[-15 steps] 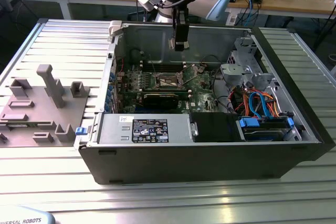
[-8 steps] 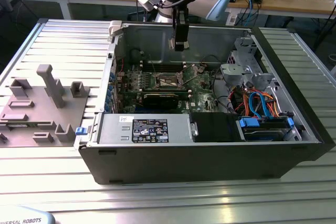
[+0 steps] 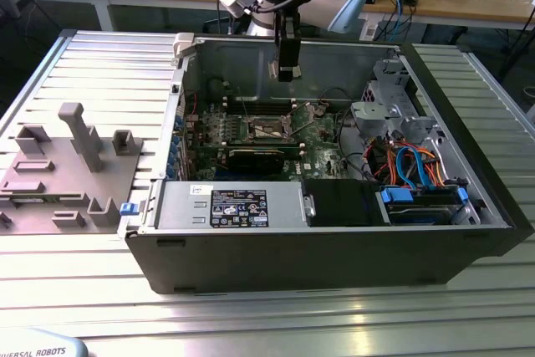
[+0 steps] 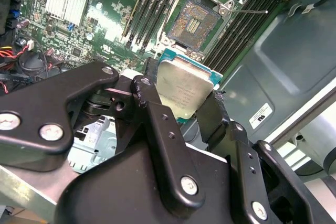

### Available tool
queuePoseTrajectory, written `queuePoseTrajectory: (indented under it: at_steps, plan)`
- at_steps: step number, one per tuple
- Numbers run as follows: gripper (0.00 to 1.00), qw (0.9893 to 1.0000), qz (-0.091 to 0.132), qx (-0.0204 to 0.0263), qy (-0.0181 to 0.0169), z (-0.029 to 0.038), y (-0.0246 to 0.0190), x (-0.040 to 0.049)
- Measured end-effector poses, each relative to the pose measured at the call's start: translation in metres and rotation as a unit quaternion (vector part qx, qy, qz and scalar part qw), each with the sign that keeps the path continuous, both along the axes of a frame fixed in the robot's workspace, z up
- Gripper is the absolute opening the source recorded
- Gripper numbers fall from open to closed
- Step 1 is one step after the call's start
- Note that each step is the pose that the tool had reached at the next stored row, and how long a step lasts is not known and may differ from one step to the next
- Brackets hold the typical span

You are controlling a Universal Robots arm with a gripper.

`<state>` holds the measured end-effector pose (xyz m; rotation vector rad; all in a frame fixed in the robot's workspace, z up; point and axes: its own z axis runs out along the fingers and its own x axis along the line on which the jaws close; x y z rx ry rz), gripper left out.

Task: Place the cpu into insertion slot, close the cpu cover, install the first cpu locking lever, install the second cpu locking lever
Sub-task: 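Close the cpu cover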

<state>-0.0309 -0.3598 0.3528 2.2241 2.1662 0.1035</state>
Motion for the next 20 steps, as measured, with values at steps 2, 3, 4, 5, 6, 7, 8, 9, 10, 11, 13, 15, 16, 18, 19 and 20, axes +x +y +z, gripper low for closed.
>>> queuePoseTrajectory:
  at_steps: [2, 3, 4, 5, 6, 7, 8, 9, 10, 11, 13, 15, 16, 18, 19, 20]
  plan:
    - [0.54, 1.0000, -0.001, 0.0000, 0.0000, 0.0000, 0.0000, 0.0000]
    - [0.54, 1.0000, -0.001, 0.0000, 0.0000, 0.0000, 0.0000, 0.0000]
    - [0.54, 1.0000, -0.002, 0.0000, 0.0000, 0.0000, 0.0000, 0.0000]
    - [0.54, 1.0000, -0.002, 0.0000, 0.0000, 0.0000, 0.0000, 0.0000]
    - [0.54, 1.0000, -0.002, 0.0000, 0.0000, 0.0000, 0.0000, 0.0000]
    - [0.54, 1.0000, -0.003, 0.0000, 0.0000, 0.0000, 0.0000, 0.0000]
    - [0.54, 1.0000, -0.003, 0.0000, 0.0000, 0.0000, 0.0000, 0.0000]
    - [0.54, 1.0000, -0.003, 0.0000, 0.0000, 0.0000, 0.0000, 0.0000]
    - [0.54, 1.0000, -0.004, 0.0000, 0.0000, 0.0000, 0.0000, 0.0000]
    - [0.54, 1.0000, -0.004, 0.0000, 0.0000, 0.0000, 0.0000, 0.0000]
    - [0.54, 1.0000, -0.005, 0.0000, 0.0000, 0.0000, 0.0000, 0.0000]
    - [0.54, 1.0000, -0.006, 0.0000, 0.0000, -0.0001, 0.0000, 0.0000]
    - [0.54, 1.0000, -0.006, 0.0000, 0.0000, -0.0001, 0.0000, 0.0000]
    - [0.54, 1.0000, -0.007, 0.0000, 0.0000, -0.0001, 0.0000, 0.0000]
    - [0.54, 1.0000, -0.008, 0.0000, 0.0000, -0.0001, 0.0000, 0.0000]
    - [0.54, 1.0000, -0.008, 0.0000, 0.0000, -0.0001, 0.0000, 0.0000]
